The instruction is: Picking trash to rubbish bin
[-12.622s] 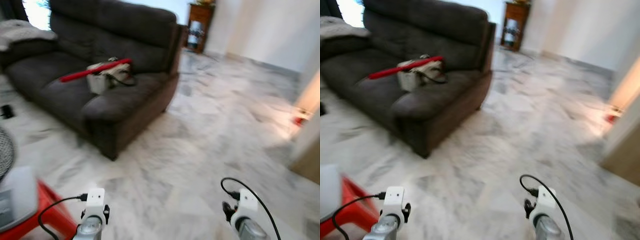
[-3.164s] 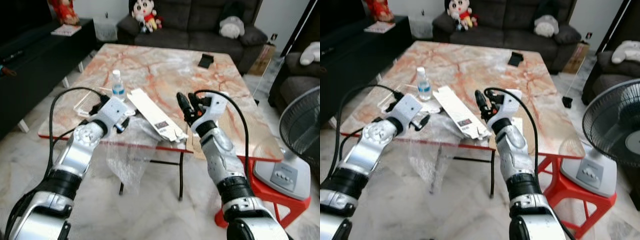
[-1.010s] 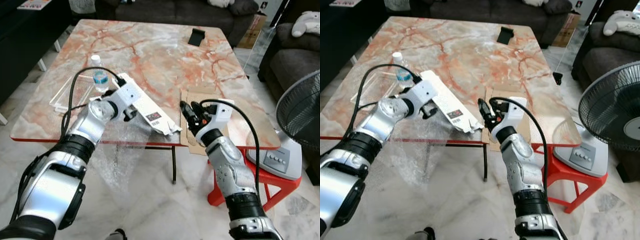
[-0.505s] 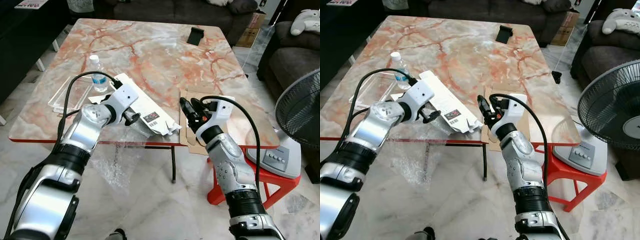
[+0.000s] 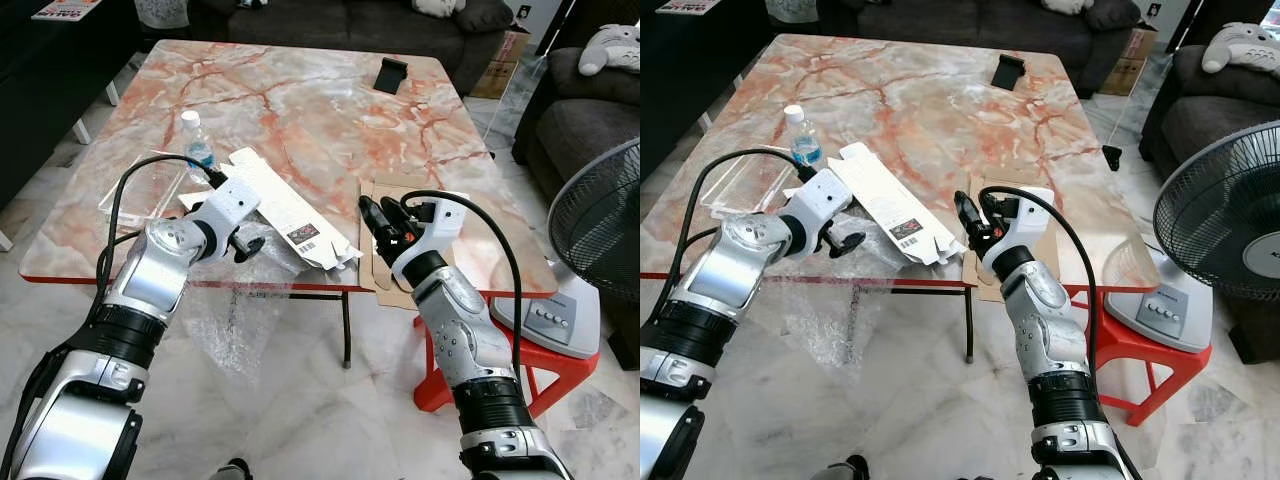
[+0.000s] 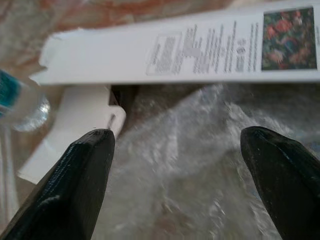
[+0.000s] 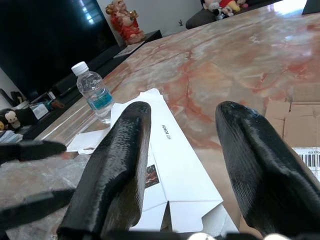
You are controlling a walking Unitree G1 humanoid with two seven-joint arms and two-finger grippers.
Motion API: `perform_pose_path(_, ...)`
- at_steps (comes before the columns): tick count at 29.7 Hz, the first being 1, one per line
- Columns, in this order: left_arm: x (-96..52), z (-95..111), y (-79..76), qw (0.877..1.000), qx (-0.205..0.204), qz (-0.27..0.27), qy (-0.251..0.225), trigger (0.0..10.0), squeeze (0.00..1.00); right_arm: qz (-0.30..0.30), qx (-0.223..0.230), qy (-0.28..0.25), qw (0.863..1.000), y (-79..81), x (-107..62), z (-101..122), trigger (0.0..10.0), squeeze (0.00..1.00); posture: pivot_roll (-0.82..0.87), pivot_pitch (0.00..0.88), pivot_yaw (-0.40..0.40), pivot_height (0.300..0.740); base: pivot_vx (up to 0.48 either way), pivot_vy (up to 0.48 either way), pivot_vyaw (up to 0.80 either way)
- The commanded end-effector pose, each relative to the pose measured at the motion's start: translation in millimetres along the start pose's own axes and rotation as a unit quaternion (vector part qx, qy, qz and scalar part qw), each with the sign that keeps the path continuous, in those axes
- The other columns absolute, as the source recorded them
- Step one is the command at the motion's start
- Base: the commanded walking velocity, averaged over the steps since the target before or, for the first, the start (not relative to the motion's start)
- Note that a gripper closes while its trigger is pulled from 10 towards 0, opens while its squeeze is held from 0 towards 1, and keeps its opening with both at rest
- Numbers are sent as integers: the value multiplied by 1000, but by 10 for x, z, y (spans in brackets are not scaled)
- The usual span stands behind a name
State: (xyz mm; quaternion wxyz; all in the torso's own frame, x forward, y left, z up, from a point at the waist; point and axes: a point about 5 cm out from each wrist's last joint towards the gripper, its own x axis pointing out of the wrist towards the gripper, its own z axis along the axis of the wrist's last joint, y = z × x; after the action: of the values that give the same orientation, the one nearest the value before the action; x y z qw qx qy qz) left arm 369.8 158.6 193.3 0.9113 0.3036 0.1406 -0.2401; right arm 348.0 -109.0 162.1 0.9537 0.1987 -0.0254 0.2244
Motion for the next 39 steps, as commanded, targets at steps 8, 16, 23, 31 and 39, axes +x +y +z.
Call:
perform_pose_path(8,117,-56,-111,1000,-16,-3,5,10000,0,0,6,5,1000,-13,-18,-6,10000,0,-46,96,-128,740,0,0,0)
perform_pose_path(16,133,31,-54,1000,-13,13,-12,10000,0,0,10,6,1000,-6,-25,-13,10000,0,-48,103,-127,740,0,0,0)
perform_pose_path(23,146,99,15,999,-8,26,-23,10000,0,-1,14,8,1000,-8,-31,-25,10000,0,-46,110,-127,740,0,0,0)
perform_pose_path(31,261,5,-67,1000,-10,6,-6,10000,0,-2,17,8,1000,-7,-36,-22,10000,0,-54,113,-127,740,0,0,0)
perform_pose_path(39,347,-49,-95,1000,4,15,17,10000,0,-4,20,10,1000,-8,-49,-42,10000,0,-59,111,-127,740,0,0,0)
